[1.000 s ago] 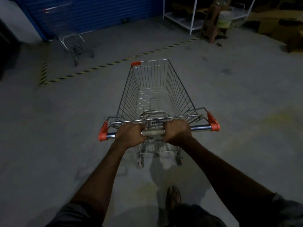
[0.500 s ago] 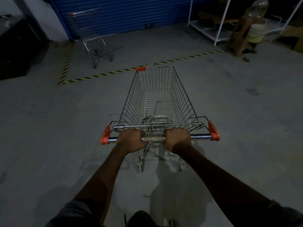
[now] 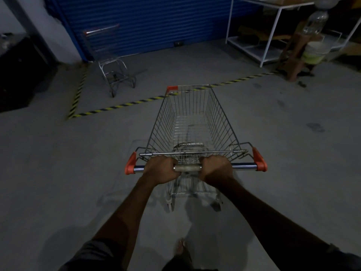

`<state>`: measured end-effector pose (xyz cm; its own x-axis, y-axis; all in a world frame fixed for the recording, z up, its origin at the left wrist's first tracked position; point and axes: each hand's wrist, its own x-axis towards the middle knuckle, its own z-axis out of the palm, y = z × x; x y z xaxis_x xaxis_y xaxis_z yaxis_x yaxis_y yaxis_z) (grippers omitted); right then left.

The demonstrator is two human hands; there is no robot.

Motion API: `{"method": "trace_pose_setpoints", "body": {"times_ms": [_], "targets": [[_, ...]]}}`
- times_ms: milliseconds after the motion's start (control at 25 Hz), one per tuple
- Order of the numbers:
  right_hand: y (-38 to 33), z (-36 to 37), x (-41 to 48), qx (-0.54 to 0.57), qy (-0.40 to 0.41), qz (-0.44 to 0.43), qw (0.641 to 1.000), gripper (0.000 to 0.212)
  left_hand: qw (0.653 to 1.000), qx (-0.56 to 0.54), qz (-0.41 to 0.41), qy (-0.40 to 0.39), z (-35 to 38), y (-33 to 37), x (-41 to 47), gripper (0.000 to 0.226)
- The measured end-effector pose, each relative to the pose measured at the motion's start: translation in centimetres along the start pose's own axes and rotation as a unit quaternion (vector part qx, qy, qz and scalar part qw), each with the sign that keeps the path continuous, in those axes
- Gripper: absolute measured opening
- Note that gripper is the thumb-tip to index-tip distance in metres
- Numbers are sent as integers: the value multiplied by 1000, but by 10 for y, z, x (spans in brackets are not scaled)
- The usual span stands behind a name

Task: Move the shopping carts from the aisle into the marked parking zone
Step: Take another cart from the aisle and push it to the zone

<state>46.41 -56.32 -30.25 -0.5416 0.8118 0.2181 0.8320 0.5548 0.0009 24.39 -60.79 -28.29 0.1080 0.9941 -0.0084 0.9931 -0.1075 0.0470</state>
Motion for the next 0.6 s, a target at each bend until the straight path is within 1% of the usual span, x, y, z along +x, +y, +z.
{"method": "trace_pose_setpoints", "body": {"times_ms": [40,80,160,240,320,440,600], "targets": [[5,9,18,-14,33,-17,999,38,1000,1,5,4,-1,-12,19,38],[8,13,37,-10,48,-20,999,42,1000,0,11,11,-2,-25,38,40],[7,17,74,14,39,-3,999,43,999,18,12,36,-2,-49,72,45],[4,7,115,29,13,30,999,42,996,53,7,70,-1,-69,104,51],[5,4,153,16,-35,55,998,39,994,59,8,94,2,-88,133,53],[12,11,206,-9,-57,65,996,49,993,53,6,102,1,-116,181,50],[33,33,277,0,-80,74,994,29,993,34,4,112,3,-150,247,43]]}}
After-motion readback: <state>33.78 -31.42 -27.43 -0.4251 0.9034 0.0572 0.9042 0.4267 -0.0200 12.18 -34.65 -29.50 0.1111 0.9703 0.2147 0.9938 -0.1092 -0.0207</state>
